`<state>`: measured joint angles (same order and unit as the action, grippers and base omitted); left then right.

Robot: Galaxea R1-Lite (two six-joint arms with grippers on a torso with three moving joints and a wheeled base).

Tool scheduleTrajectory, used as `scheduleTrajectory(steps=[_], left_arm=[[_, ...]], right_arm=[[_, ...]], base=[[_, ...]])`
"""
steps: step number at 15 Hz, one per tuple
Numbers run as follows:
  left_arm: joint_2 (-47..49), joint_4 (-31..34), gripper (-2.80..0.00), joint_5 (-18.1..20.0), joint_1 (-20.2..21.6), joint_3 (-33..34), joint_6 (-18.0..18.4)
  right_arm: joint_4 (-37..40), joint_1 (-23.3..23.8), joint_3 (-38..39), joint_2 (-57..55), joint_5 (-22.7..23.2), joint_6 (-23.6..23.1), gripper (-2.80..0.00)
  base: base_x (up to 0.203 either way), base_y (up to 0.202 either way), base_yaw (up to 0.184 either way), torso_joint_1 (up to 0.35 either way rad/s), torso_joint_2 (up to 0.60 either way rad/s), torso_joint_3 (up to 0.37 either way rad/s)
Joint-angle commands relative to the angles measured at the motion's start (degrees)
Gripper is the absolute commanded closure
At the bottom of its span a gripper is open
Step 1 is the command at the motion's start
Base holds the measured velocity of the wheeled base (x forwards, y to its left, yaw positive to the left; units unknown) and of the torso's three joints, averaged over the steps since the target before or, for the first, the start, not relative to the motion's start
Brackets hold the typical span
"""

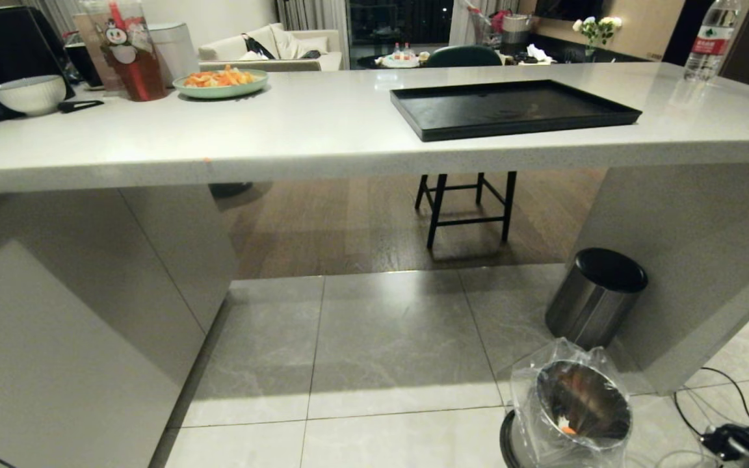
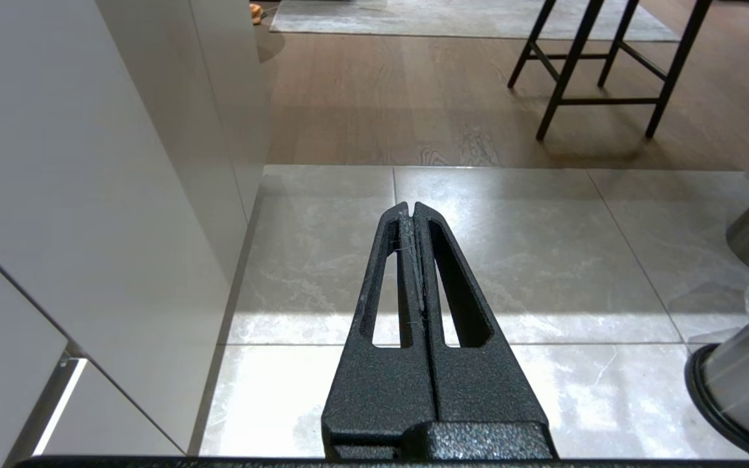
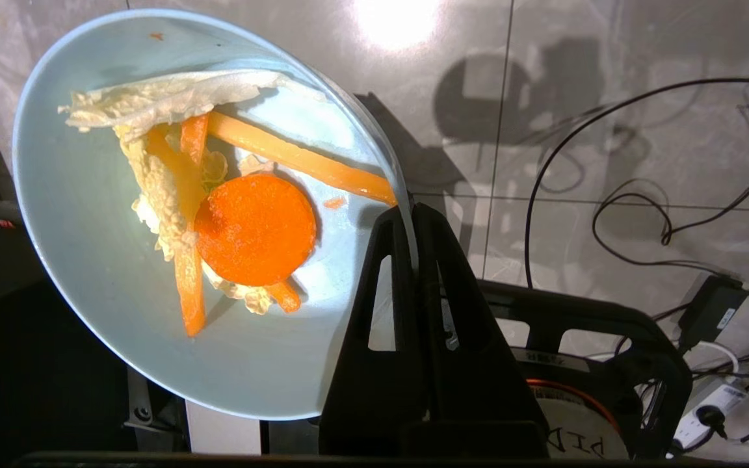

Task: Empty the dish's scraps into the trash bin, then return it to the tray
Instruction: Move the bowl over the trash can

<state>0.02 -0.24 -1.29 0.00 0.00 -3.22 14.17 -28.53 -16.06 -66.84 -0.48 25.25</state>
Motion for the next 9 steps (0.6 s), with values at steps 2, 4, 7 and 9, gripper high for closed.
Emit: scheduleTrajectory(steps=[2,4,7,9], left_arm=[[0.1,0.0,0.0,0.0,0.0,0.0,0.0],[0.1,0.0,0.0,0.0,0.0,0.0,0.0],[0.1,0.0,0.0,0.0,0.0,0.0,0.0],[0.1,0.0,0.0,0.0,0.0,0.0,0.0]], right_arm=[[0.1,-0.1,-1.1,-0.1,-2.2,0.3,0.0],[0.1,-0.4,-1.2,0.0,-2.2,0.4,0.0],[0.1,-0.4,-1.3,0.0,-2.2,0.6,0.0],[0.1,-0.6,-1.6,0.0,-2.1,0.7,0.0]], base=[[0.0,0.0,0.0,0.0,0.0,0.0],[0.0,0.0,0.0,0.0,0.0,0.0],[0.0,0.0,0.0,0.0,0.0,0.0],[0.0,0.0,0.0,0.0,0.0,0.0]])
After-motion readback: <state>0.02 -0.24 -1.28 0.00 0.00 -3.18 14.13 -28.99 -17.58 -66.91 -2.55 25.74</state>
